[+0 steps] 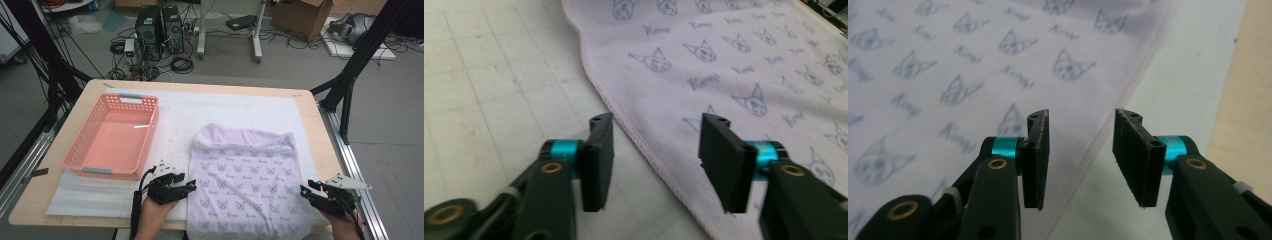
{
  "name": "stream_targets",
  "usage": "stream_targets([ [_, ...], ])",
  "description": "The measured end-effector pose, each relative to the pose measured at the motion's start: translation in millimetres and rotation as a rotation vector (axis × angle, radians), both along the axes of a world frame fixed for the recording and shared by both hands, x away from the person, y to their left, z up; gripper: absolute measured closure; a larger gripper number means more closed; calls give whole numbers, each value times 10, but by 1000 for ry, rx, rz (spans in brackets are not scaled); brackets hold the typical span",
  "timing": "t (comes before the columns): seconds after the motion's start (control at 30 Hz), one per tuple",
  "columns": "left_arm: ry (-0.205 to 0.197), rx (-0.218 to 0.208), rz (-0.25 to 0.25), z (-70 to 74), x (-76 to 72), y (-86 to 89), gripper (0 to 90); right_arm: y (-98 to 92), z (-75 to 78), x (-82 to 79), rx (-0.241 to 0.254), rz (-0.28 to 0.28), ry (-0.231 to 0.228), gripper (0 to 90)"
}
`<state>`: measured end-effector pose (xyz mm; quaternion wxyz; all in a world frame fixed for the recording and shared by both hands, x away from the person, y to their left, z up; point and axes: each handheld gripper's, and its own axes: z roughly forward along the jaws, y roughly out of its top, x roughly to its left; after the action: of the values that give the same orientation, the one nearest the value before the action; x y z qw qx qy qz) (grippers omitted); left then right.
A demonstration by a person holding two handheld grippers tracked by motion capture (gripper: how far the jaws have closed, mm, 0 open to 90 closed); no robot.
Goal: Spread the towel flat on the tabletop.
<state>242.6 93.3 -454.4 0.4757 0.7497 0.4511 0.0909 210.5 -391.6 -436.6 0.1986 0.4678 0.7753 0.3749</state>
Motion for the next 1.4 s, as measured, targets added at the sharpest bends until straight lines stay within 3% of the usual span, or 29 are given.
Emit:
stream_targets([
  [0.13,2,12,-25,6,-121,-74,423,-44,-43,-112,9,6,8,570],
  [0.2,-32,48,-27,-23,-225,-129,417,-53,-65,-129,8,4,17,576],
  [0.23,-71,80,-21,-36,-284,-166,456,-46,-74,-139,3,8,19,581],
  [0.27,-112,144,-1,-38,-338,-200,531,-33,-83,-145,-3,10,20,584],
  [0.3,-125,160,13,-41,-351,-208,689,-21,-90,-143,-17,14,21,590],
  [0.37,-89,127,11,-38,-338,-161,846,-1,-103,-133,-15,18,28,612],
  [0.4,-76,120,11,-30,-338,-132,874,8,-111,-128,-14,21,31,629],
  [0.47,-59,131,37,-2,-350,-49,882,28,-112,-118,-10,22,27,656],
  [0.53,-23,102,58,0,-358,93,884,51,-112,-103,-4,29,27,658],
  [0.7,-29,100,78,3,-446,191,882,173,-114,-58,4,56,30,640],
  [0.77,-37,91,75,-11,-446,185,873,212,-114,-62,-10,50,27,707],
  [0.8,-40,85,78,-24,-448,175,840,209,-107,-68,-13,48,34,854],
  [0.83,-43,76,74,-24,-448,166,788,203,-93,-87,-25,52,39,867],
  [0.9,-50,60,80,-14,-434,147,634,184,-66,-145,-66,37,42,874],
  [0.93,-52,41,81,-11,-425,138,603,156,-56,-181,-79,35,45,875],
  [1.07,-47,5,64,-15,-360,65,528,37,-41,-378,-79,17,63,872],
  [1.13,-36,3,31,-38,-334,-5,527,14,-45,-418,-51,26,71,845],
  [1.2,-63,37,24,-61,-346,-80,533,16,-48,-400,-25,19,64,781],
  [1.27,-116,110,38,-71,-390,-130,753,19,-41,-355,2,2,48,705],
  [1.3,-118,119,24,-68,-398,-126,880,23,-36,-332,15,-10,41,690],
  [1.4,-96,146,25,-20,-468,-52,887,29,-19,-285,37,-31,22,679],
])
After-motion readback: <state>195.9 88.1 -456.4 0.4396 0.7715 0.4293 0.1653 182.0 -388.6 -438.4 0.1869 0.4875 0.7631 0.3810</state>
